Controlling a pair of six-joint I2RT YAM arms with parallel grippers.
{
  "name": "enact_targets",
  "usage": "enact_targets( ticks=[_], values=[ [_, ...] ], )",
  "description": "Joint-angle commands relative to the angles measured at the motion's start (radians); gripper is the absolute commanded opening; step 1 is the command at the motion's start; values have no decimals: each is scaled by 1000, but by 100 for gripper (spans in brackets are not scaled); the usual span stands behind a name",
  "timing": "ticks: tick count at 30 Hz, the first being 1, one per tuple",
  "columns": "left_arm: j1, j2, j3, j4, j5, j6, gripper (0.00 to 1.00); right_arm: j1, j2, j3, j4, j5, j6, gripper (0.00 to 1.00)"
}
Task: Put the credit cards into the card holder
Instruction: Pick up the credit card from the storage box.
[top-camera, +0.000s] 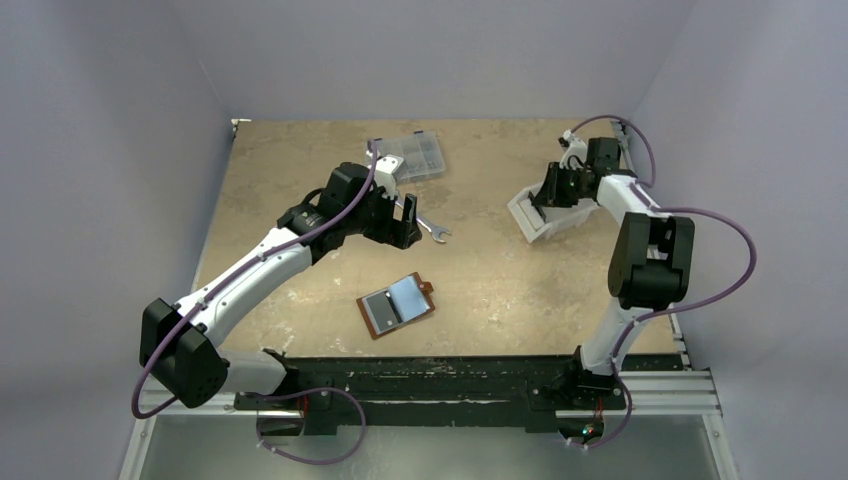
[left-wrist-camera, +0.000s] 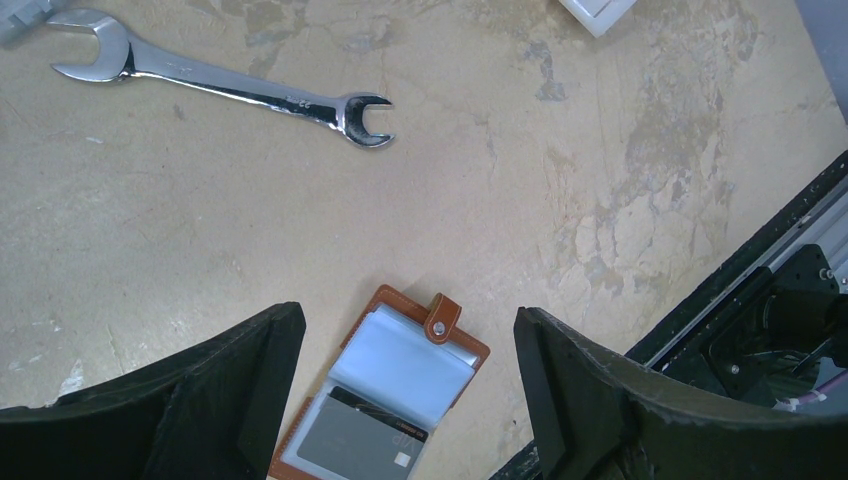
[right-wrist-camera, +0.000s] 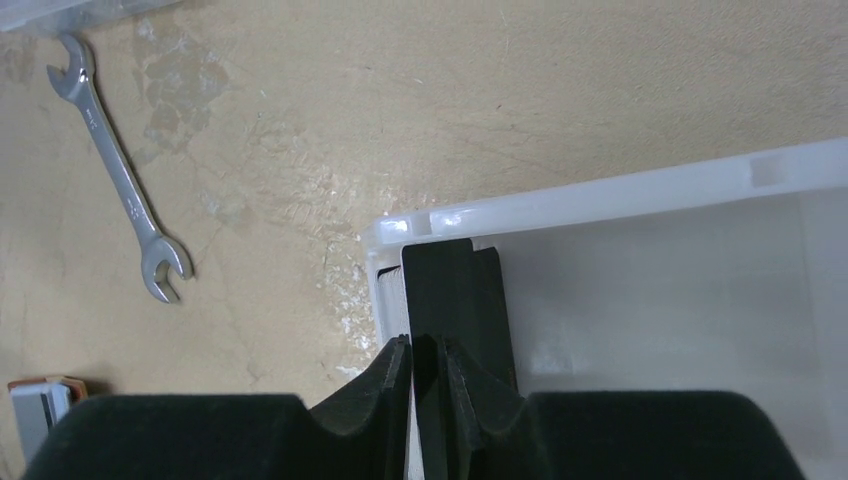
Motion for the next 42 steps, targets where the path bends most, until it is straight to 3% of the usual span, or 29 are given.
enact_targets(
  ticks=[1,7,11,15,19,21,24,27,31,34,42],
  values=[
    [-5,-9,-6,37,19,20,83,-4,-58,-7,23,-35,5,18],
    [-5,-7,-7,36,13,20,83,-4,-94,-16,44,21,24,1],
    [-3,-1,-9,38,1,22,83,-4,-152,-22,67,142,57,0],
    [-2,5,-11,40,-20,19,83,8,-254,-22,78,371,112,0],
    [0,6,-22,61,-14,5,83,99,-384,-21,42,536,137,0],
    [4,0,-28,69,20,-11,83,166,-441,-37,34,470,178,0],
    [15,-41,-60,108,119,-70,84,243,-518,-133,107,220,322,0],
    [25,-119,-138,211,238,-207,85,376,-585,-283,286,55,529,0],
    [29,-256,-294,470,342,-460,85,520,-635,-475,653,-84,806,0],
    [28,-346,-406,635,334,-631,85,557,-653,-598,961,-172,1010,0],
    [26,-503,-552,763,225,-875,83,573,-664,-710,1348,-221,1272,0]
  ],
)
